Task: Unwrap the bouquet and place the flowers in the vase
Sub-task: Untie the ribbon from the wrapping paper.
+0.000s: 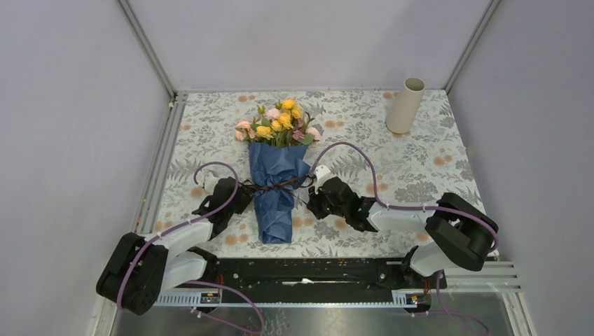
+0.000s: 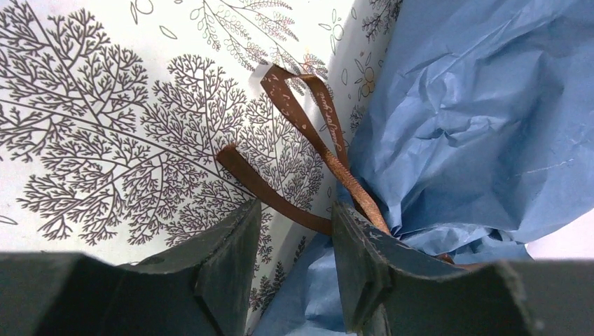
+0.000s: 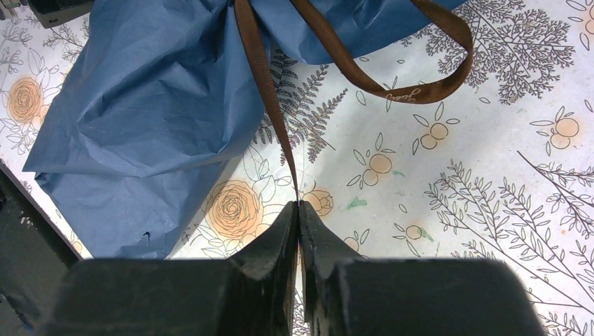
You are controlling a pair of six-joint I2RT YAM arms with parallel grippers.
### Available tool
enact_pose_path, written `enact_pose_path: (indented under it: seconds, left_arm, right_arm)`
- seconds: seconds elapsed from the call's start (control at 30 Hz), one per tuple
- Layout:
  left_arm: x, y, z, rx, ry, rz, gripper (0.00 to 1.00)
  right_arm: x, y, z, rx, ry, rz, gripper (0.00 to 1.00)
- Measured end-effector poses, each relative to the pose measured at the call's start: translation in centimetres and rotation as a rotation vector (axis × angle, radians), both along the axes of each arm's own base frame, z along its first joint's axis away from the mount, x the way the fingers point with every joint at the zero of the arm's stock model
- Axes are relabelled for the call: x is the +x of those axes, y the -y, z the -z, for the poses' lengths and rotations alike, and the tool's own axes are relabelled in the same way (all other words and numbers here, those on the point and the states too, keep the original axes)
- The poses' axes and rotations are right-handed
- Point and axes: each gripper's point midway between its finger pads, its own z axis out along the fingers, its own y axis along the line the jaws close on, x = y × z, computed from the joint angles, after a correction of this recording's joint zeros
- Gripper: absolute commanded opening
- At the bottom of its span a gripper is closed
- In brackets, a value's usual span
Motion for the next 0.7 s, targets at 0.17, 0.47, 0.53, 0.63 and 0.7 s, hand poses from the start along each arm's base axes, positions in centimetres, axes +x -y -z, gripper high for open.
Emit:
enact_pose_path:
  seconds: [0.17, 0.47, 0.53, 0.63, 0.7]
  left_arm:
    - [-0.09, 0.07, 0.10, -0.009, -0.006, -0.003, 0.45]
    - [0.77, 0.54, 0.41, -0.048, 0.001, -0.027, 0.36]
    - [0.87, 0.58, 0.48, -0.054, 0.000, -0.033, 0.29]
    - [0.84, 0.55, 0.59, -0.057, -0.004, -0.040, 0.13]
    - [0.78, 0.49, 0.67, -0.057, -0.006, -0.045, 0.05]
  right_arm:
    - [0.00, -0.02, -0.02, 0.002, -0.002, 0.002, 0.10]
    - [0.02, -0.08, -0.08, 0.007, -0.003, 0.005, 0.10]
    - [0.02, -0.08, -0.08, 0.008, -0.003, 0.005, 0.10]
    - [0.01, -0.09, -0.07, 0.009, -0.005, 0.007, 0.10]
    - [0.00, -0.06, -0.04, 0.009, -0.005, 0.007, 0.10]
